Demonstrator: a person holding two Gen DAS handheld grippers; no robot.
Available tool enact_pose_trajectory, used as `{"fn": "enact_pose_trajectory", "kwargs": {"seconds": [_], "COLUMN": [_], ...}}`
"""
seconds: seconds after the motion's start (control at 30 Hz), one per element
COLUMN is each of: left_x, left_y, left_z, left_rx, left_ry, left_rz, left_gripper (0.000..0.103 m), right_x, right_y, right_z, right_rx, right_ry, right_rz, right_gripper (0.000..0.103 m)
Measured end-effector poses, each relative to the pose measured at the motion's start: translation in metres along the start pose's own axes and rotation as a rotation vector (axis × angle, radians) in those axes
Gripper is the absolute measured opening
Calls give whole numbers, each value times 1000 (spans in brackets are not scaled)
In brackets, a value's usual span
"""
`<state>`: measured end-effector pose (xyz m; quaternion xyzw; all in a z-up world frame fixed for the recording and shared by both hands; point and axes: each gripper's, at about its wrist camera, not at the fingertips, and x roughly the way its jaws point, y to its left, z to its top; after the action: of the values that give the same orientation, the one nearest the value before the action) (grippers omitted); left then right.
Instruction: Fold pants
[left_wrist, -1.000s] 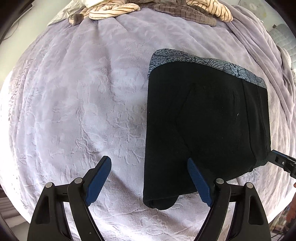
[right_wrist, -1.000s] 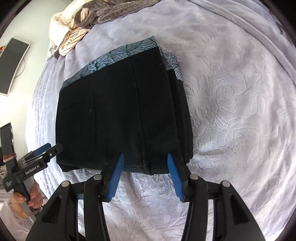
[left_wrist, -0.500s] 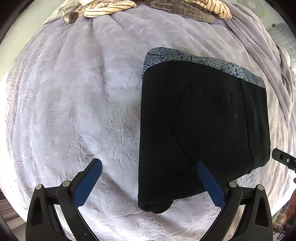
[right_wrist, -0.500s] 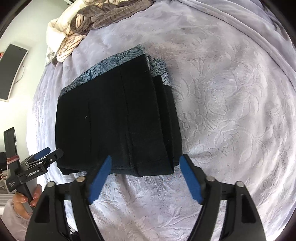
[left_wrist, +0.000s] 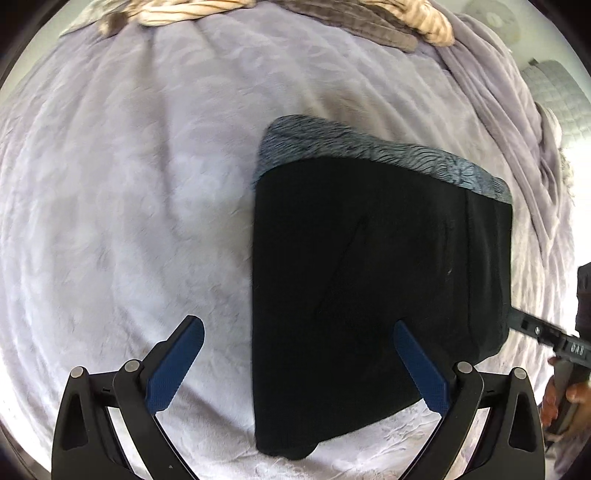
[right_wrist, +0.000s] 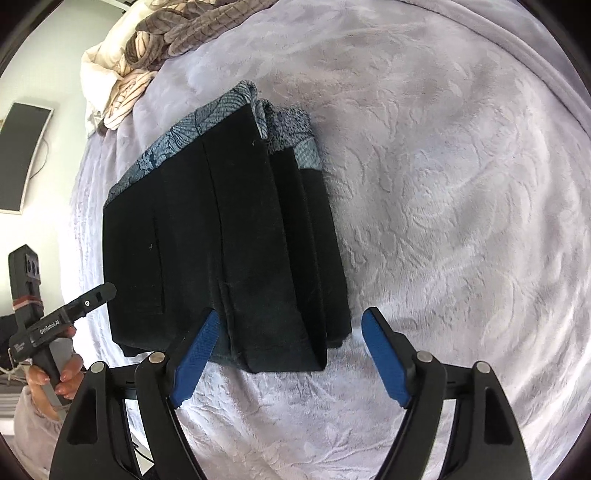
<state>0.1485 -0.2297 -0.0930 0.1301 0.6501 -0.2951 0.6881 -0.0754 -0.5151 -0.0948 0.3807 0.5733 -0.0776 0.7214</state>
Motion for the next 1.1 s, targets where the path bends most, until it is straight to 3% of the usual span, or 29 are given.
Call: {"fn": "enact_pose_trajectory", "kwargs": {"seconds": [0.33,0.47,0.57,0.63,0.7,0.8,1.1], "left_x": [43,54,54,47,33,14,-62], "left_y": [-18,-11,-10,-16,-24,-26,-13], "left_z": [22,27,25,22,17,11,-33], "left_rx": [75,15,-33,-35,-18,-13,14], "left_ry": [51,53,52,33,4,-26,-85], "left_rz": [-157,-233,-209,-171,-172,-187,-205], "left_gripper": [103,103,103,98,80,66,63], "right_x": [28,42,57,58,50,35,-10], "right_y": [-24,-25,-26,-25,-20,-17,19], "right_z": [41,48,51,49,44,39,3], "right_rx": [-12,4,66,109,119,121,121], "right_ry": [38,56,74,73,64,51,39], "right_rz": [209,311,340,340,357,394,485], "right_gripper": [82,83,82,73,56,44,42]}}
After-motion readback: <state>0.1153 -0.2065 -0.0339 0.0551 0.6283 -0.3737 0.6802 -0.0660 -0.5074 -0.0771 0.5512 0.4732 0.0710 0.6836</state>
